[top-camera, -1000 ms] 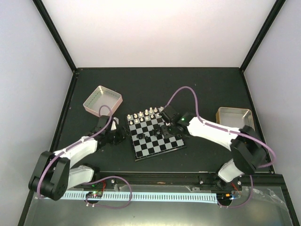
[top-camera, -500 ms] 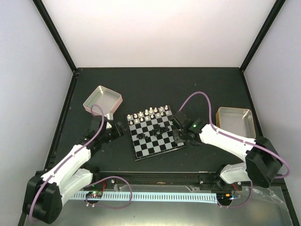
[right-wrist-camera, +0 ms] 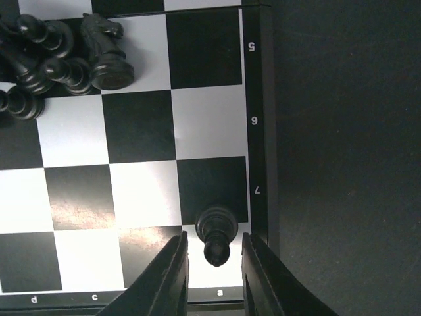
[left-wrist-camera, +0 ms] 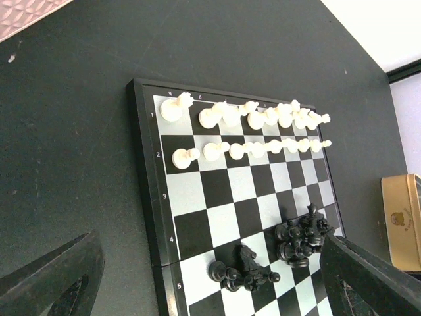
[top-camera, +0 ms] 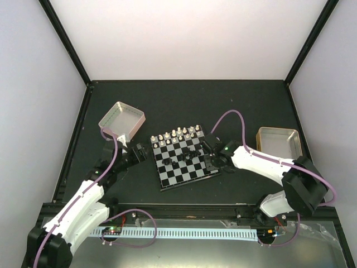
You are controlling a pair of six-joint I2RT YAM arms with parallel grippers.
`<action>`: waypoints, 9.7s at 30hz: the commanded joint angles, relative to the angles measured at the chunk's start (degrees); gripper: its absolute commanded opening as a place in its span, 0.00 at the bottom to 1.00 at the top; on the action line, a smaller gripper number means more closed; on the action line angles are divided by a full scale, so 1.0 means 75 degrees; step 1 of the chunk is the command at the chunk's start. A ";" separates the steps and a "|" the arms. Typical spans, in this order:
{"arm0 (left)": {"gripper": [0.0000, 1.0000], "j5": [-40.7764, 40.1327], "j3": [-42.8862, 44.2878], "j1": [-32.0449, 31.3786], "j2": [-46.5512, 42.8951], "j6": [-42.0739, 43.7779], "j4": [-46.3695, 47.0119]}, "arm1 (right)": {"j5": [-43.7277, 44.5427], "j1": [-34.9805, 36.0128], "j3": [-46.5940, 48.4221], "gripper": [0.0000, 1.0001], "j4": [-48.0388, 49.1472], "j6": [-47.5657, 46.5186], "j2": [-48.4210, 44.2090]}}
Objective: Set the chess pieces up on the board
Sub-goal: Place the chess piece on the chessboard, then pick up the chess piece from the chessboard, then place the chess piece on the chessboard, then pick up the chess piece from the chessboard, then place the chess piece on the chessboard, then adjust the chess piece on the chessboard, then pick up the chess piece from the chessboard.
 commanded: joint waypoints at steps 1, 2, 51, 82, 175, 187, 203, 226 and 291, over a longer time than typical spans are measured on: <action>0.92 -0.0152 -0.0013 -0.0020 -0.0022 0.0038 0.0039 | 0.0129 -0.0034 0.0025 0.26 0.0047 0.0067 0.0033; 0.92 -0.0152 -0.0018 -0.0020 -0.0009 0.0034 0.0030 | 0.0112 -0.0036 0.0047 0.28 0.0047 0.0066 0.0021; 0.91 -0.0121 -0.0202 -0.0020 -0.0538 -0.0130 0.0124 | -0.1450 0.1021 0.0685 0.31 0.0251 -0.0397 0.0295; 0.92 0.0482 -0.0013 -0.0020 -0.0668 0.0487 0.0339 | -0.0003 -0.0059 0.2104 0.24 0.0619 -0.1102 0.2230; 0.02 0.3128 0.2446 -0.2033 0.2550 -0.0768 0.0999 | -0.3438 0.0252 -0.0281 0.52 0.3903 -0.2691 -0.2205; 0.02 -0.2057 0.1441 -0.4246 0.1360 0.0544 -0.1160 | -0.1191 0.0248 -0.1227 0.66 0.3308 -0.0101 -0.3613; 0.01 -0.4070 0.1764 -0.6259 0.4165 -0.1116 -0.1659 | -0.1230 0.0243 -0.1532 0.66 0.3169 0.0102 -0.3344; 0.54 -0.1204 0.2393 -0.4812 0.2788 -0.1151 -0.3006 | -0.0731 0.0223 -0.1600 0.67 0.3045 0.0856 -0.3369; 0.51 -0.2032 0.2182 -0.2973 0.1342 0.0172 -0.1307 | -0.0602 0.0198 0.0376 0.59 0.1089 -0.0355 -0.0196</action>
